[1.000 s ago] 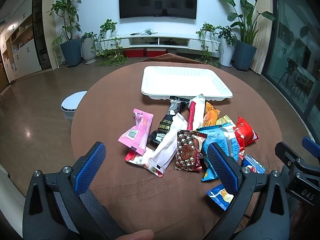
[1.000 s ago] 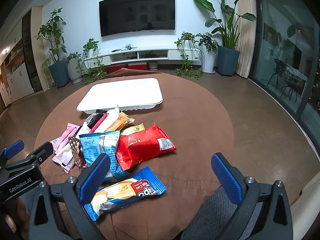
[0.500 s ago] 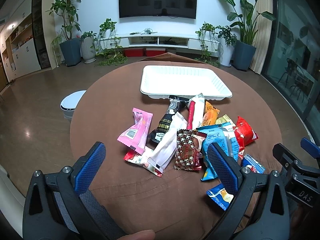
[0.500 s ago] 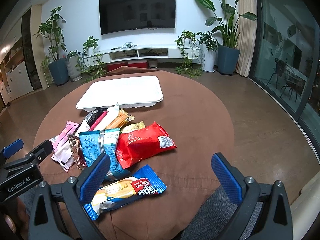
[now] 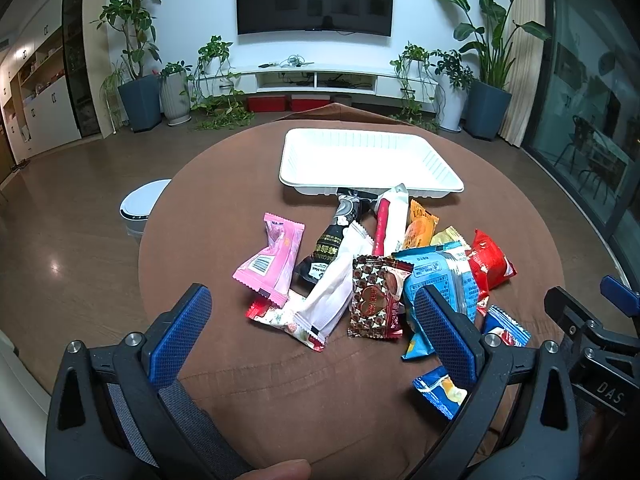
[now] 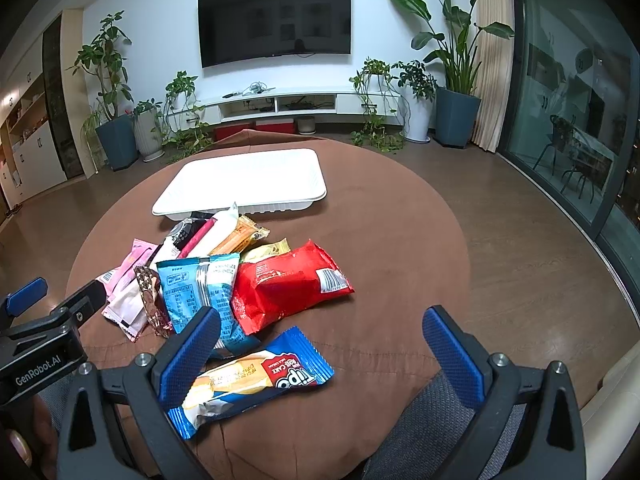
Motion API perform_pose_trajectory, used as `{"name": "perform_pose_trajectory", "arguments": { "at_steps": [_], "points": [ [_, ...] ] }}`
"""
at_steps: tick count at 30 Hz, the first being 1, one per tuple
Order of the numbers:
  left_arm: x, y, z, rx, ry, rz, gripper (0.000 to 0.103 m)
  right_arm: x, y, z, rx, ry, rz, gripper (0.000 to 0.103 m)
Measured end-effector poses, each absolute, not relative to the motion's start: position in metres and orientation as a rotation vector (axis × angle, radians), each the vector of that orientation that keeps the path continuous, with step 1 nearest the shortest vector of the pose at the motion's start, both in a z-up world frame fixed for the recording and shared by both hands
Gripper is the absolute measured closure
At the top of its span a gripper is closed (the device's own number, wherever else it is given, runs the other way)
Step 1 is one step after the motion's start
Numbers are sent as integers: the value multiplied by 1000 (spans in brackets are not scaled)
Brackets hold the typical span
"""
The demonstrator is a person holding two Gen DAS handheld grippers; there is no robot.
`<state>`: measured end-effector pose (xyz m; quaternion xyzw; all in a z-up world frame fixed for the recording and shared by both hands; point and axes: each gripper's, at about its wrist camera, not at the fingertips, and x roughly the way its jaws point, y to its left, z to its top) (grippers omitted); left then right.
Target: Organize snacks
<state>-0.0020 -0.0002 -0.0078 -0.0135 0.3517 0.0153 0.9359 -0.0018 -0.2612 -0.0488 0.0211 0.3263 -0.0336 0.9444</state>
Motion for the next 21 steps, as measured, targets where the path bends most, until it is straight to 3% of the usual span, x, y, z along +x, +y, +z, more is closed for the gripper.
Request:
{"name": "perform_pose_trajectory", "arguments": {
  "at_steps": [21],
  "points": [
    [-4,-1,-10,-26,724,31,0,-5,-261,-53,46,676,-67,0]
  ]
}}
